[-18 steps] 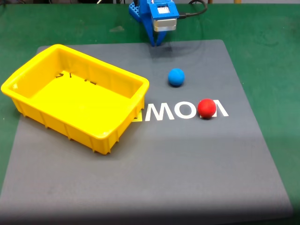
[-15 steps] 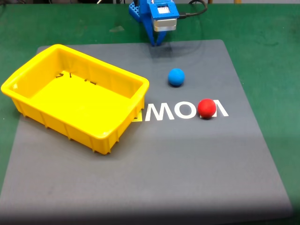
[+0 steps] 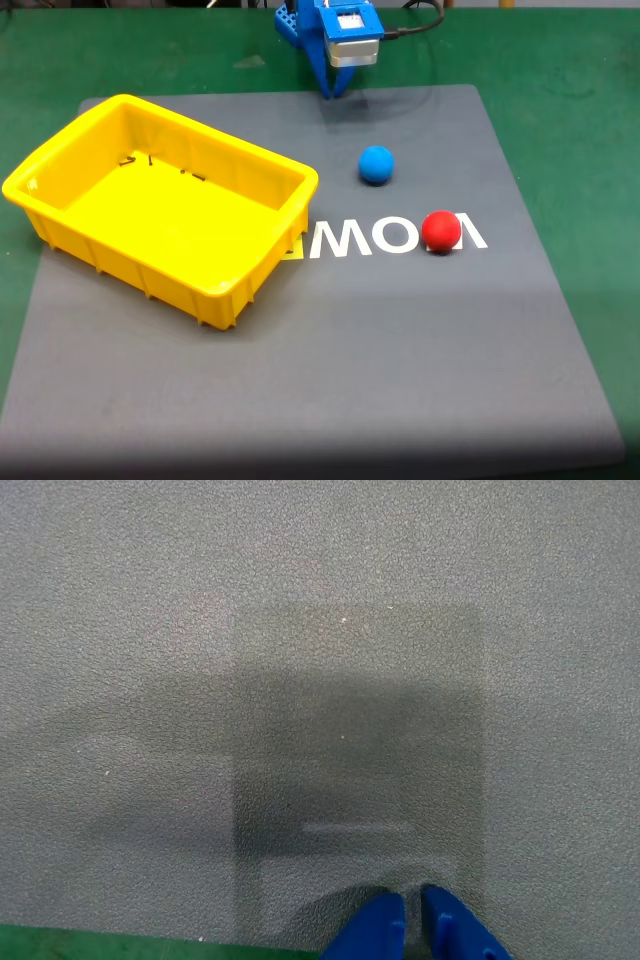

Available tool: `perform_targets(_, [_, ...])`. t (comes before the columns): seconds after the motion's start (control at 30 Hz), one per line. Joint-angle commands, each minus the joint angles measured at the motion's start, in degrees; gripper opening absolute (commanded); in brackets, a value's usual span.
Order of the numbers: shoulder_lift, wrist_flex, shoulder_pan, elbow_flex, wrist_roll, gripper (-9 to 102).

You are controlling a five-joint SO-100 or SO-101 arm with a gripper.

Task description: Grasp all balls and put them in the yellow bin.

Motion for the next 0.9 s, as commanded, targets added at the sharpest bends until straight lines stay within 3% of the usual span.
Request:
perform_targets(0.0, [0.8,-0.4,0.3,1.7,1.5,3])
perform_targets(0.1, [0.8,-0.9,1.8,0.2,2.6,26])
perform_targets(0.2, [0.8,-1.4,3.2,-3.3,1.9,34])
perform_targets(0.37, [-0.9,-2.9,2.6,-11.8,-0.3,35])
perform_targets(0.87, [-56.9,-29.0,-3.2,-47.3,5.9,35])
